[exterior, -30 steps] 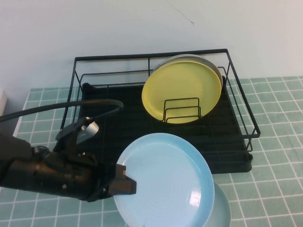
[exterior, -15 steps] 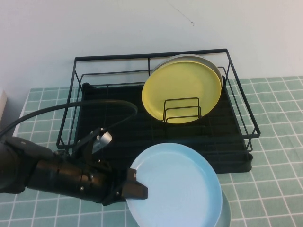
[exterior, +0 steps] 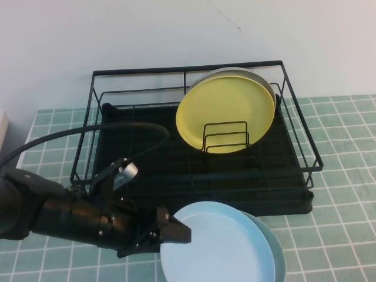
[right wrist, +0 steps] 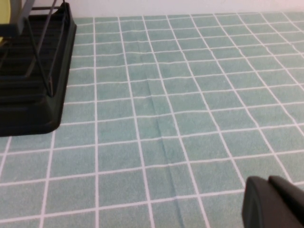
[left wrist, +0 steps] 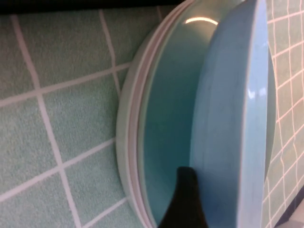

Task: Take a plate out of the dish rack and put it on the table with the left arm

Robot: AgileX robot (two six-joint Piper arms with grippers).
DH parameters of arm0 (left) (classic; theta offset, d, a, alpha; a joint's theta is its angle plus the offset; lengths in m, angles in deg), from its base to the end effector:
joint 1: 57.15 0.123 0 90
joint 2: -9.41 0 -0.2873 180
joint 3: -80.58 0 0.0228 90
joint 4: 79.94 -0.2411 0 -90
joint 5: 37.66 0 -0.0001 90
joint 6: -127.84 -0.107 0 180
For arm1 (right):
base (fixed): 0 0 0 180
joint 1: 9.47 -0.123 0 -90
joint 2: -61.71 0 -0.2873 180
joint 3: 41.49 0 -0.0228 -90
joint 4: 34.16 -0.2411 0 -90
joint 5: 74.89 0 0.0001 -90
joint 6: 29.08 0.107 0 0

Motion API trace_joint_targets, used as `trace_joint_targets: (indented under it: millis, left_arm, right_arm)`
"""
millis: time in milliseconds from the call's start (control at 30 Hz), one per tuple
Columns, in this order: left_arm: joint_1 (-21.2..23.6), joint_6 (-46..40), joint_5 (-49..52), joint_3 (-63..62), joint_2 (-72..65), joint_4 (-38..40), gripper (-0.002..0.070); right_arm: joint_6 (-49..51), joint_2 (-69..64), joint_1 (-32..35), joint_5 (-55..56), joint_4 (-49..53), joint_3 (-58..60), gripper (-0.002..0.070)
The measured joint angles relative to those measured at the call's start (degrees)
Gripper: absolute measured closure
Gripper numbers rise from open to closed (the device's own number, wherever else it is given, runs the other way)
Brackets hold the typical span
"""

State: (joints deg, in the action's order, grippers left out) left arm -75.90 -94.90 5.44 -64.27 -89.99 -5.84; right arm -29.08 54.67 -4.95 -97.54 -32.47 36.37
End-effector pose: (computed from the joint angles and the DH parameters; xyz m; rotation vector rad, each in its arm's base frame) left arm 0.2390 -0.1555 0.1845 0.1096 2.6739 -1.2038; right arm 0.0547 -0.0055 0.1700 0.0563 1.8769 -0.0836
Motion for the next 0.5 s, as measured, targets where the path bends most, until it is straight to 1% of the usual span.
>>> trace_joint_targets:
  millis: [167,233,367,433,467,500]
  left_arm:
    - [0.7,0.2,-4.0,0.0,4.0,-1.3,0.0162]
    - [2.2,0.5,-6.1,0.0,6.9,-3.2,0.0161]
    - [6.3,3.1,-10.0,0.0,14.0,-9.6,0.0161]
    - [8.0,4.0,-11.0,0.0,18.3,-13.2,0.0186]
    - [8.6,4.4,-11.1,0.0,20.1,-14.5,0.0208]
    - [9.0,4.6,-11.1,0.0,22.3,-16.3,0.0245]
  right_arm:
    - [0.0,0.0,0.0,0.0,0.0,0.0,0.0678]
    - [0.0,0.0,0.0,0.0,0.0,0.0,0.0678]
    - [0.0,0.0,0.0,0.0,0.0,0.0,0.0678]
    - [0.0,0.0,0.0,0.0,0.0,0.0,0.0678]
    - [0.0,0.0,0.0,0.0,0.0,0.0,0.0678]
    - [0.0,0.0,0.0,0.0,0.0,0.0,0.0678]
